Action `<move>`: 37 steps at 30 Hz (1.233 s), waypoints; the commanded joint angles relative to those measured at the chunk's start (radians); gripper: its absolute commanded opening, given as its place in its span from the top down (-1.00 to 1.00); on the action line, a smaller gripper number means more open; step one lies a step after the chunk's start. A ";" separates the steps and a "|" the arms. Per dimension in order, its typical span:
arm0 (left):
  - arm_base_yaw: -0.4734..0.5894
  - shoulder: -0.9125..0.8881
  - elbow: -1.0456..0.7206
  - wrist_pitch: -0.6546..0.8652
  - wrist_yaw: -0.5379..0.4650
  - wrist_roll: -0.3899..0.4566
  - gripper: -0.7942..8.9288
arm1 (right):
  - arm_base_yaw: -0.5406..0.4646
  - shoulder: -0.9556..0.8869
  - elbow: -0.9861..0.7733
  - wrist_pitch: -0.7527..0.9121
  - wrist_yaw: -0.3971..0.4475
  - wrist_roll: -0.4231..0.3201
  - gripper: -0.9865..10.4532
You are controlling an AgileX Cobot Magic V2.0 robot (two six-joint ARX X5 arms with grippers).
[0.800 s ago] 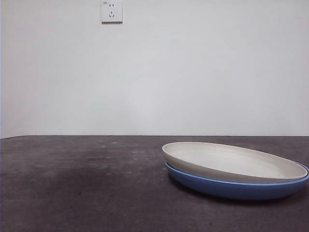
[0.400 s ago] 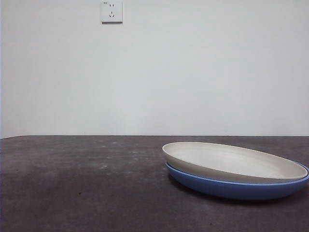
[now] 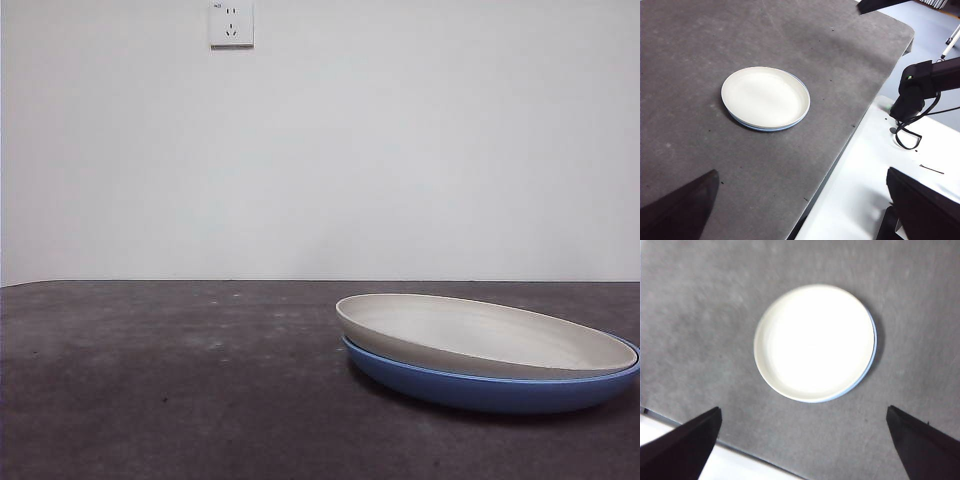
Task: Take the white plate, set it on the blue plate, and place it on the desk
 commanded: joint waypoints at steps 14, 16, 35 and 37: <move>-0.005 0.006 0.008 0.010 -0.001 -0.062 -0.39 | 0.004 0.552 0.006 0.197 -0.108 -0.132 -0.19; -0.005 0.006 0.008 0.011 -0.001 -0.074 -0.39 | 0.003 0.613 0.006 0.227 -0.108 -0.140 -0.19; -0.005 0.006 0.008 0.018 -0.001 -0.134 -0.39 | 0.003 0.856 0.006 0.393 -0.073 -0.176 -0.19; -0.005 0.006 0.008 0.018 -0.001 -0.134 -0.39 | 0.003 0.876 0.006 0.404 -0.074 -0.177 -0.19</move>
